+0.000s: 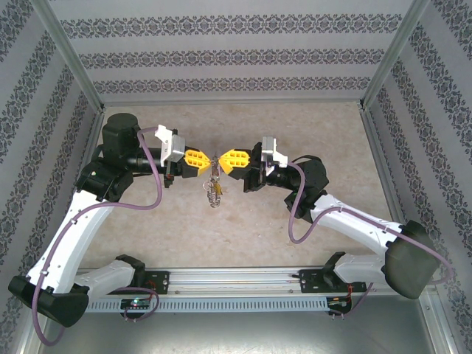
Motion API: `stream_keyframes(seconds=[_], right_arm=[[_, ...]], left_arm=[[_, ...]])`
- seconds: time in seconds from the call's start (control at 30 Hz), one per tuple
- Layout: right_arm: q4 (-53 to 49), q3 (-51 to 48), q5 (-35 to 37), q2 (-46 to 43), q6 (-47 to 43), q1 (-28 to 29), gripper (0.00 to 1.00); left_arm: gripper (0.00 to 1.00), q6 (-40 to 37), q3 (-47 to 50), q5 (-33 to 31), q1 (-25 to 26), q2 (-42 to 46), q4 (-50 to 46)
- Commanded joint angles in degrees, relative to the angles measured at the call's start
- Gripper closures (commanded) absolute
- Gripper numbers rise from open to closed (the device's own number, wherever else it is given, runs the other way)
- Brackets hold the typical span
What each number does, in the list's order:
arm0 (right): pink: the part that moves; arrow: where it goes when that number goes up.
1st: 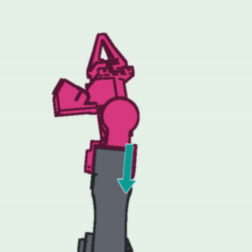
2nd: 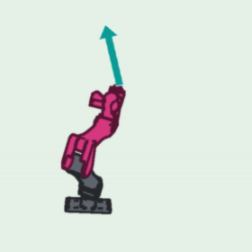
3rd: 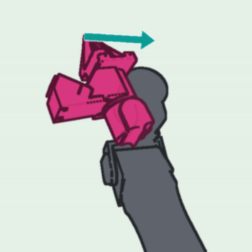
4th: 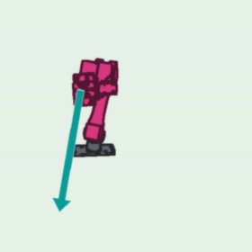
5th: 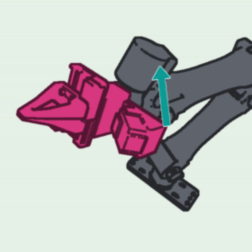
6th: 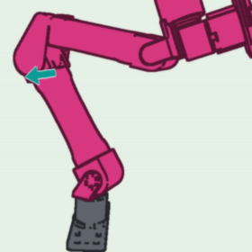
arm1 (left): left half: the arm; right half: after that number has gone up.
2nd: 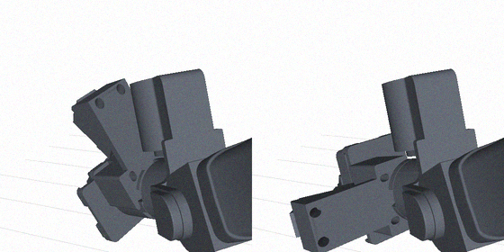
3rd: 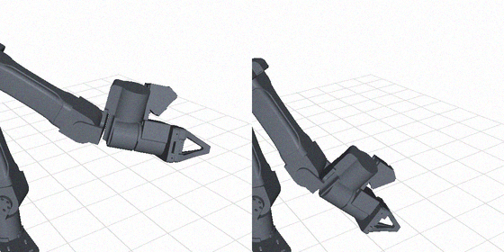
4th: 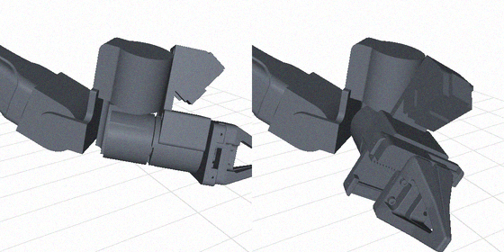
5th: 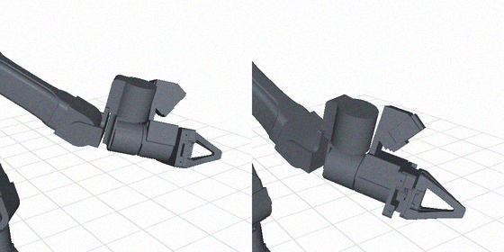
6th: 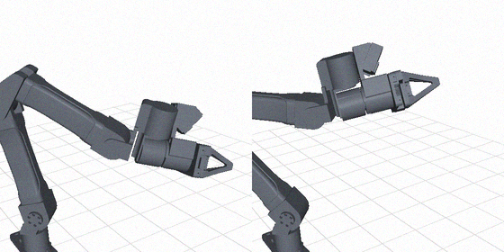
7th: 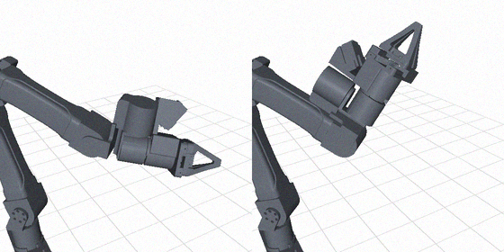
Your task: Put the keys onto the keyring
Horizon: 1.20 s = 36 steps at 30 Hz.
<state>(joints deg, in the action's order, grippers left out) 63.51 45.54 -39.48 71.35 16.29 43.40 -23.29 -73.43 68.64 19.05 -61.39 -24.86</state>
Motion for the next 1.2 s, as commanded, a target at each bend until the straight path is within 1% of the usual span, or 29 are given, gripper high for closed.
stream_keyframes(seconds=[0.0,1.17], right_arm=[[-1.5,0.9,-2.2,1.2,-0.9,0.7,1.0],[-4.9,1.7,-4.6,2.1,-1.2,0.7,1.0]], left_arm=[[1.0,1.1,-0.1,3.3,-0.3,1.5,5.9],[1.0,2.0,0.4,3.2,-0.8,2.2,7.4]])
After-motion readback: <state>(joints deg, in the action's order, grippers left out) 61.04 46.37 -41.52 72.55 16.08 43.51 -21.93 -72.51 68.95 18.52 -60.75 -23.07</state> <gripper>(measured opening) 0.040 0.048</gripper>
